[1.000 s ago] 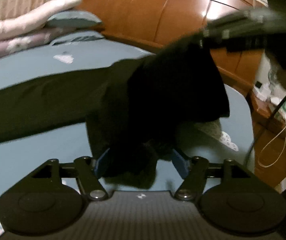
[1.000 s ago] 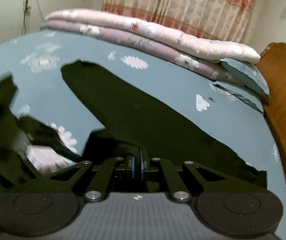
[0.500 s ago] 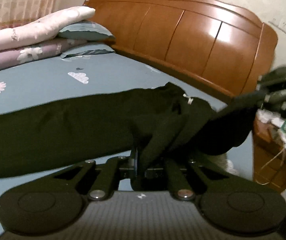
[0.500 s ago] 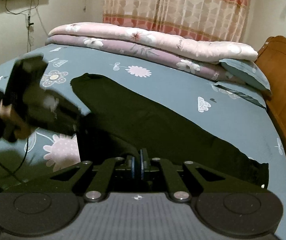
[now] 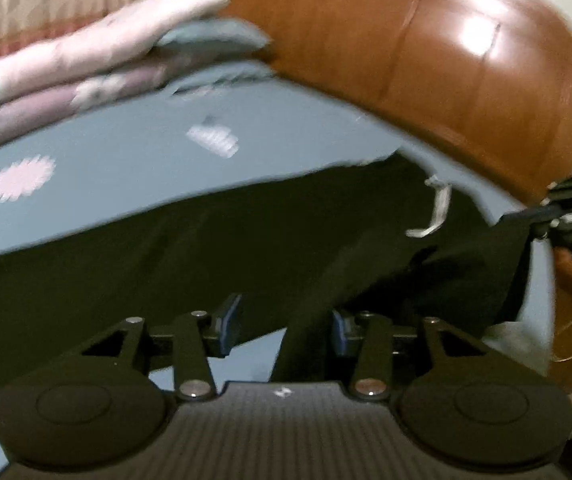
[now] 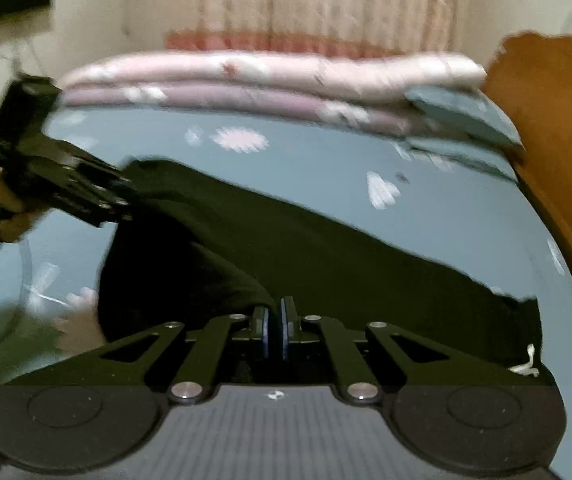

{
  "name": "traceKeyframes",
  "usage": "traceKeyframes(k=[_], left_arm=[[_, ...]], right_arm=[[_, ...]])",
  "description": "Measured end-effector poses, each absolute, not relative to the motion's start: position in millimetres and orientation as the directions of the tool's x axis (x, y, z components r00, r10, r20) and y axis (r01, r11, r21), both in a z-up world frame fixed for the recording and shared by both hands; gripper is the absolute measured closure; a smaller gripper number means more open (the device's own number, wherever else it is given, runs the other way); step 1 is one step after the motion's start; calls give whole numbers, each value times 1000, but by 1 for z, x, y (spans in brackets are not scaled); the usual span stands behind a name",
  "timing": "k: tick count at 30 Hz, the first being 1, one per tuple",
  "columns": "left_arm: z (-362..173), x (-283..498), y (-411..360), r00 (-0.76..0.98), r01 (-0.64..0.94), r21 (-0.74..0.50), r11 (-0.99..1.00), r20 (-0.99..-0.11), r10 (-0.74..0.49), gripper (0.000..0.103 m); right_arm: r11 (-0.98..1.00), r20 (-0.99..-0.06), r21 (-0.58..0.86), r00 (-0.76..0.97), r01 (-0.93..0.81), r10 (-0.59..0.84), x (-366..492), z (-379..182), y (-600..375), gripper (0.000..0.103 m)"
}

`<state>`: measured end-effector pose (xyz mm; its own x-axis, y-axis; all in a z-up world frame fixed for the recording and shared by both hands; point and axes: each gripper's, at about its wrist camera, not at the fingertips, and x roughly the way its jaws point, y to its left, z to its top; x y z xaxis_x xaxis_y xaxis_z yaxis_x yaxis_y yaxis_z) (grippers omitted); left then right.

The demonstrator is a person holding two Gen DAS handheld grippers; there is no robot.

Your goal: Fold clothes

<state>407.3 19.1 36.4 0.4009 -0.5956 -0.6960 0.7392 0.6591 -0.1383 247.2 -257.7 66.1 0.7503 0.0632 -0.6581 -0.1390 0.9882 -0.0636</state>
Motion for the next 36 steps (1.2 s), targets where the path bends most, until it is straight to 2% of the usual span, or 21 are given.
traceKeyframes(k=[3,4,6,8,9,12,14,15,24,31,33,34,35,36], left_arm=[[23,401,16,418,732,-105,673,-711,-566,57],[20,398,16,419,734,-98,672,-713,-562,55],[18,391,18,428,733,-81,675,-716,-552,46],[18,382,24,445,721,-63,690,-721,-532,44],[18,379,29,451,710,-65,701,-722,-524,43],[13,368,43,445,653,-140,744,-725,-526,41],[5,361,55,422,598,-231,768,-724,-546,40],[0,358,60,408,569,-275,775,-724,-557,40],[-65,344,85,290,296,-587,753,-696,-657,39],[-87,364,66,284,288,-680,675,-612,-738,37],[-88,364,60,285,284,-687,669,-606,-743,42],[-87,362,57,280,282,-684,673,-612,-739,51],[-86,360,55,266,280,-676,682,-628,-732,82],[-86,358,53,251,278,-668,690,-643,-724,91]], right_arm=[[994,-706,-97,708,-57,-28,275,34,-266,95],[996,-721,-88,692,-30,-43,282,26,-269,91],[996,-746,-89,662,3,-69,290,10,-274,88],[994,-769,-103,632,31,-99,295,-3,-276,74],[993,-773,-111,625,30,-105,295,-8,-275,71],[994,-774,-104,627,13,-89,285,-11,-274,65],[995,-763,-94,641,18,-84,273,-7,-275,51],[996,-755,-90,650,24,-84,266,-5,-275,49],[998,-745,-8,666,68,-51,237,-4,-282,46],[996,-752,11,658,84,-47,233,-7,-286,46],[996,-752,11,657,88,-50,229,-7,-288,46],[996,-754,10,655,91,-52,228,-8,-288,46],[996,-756,8,653,94,-55,227,-8,-289,44],[995,-757,7,651,97,-58,226,-9,-290,43]])
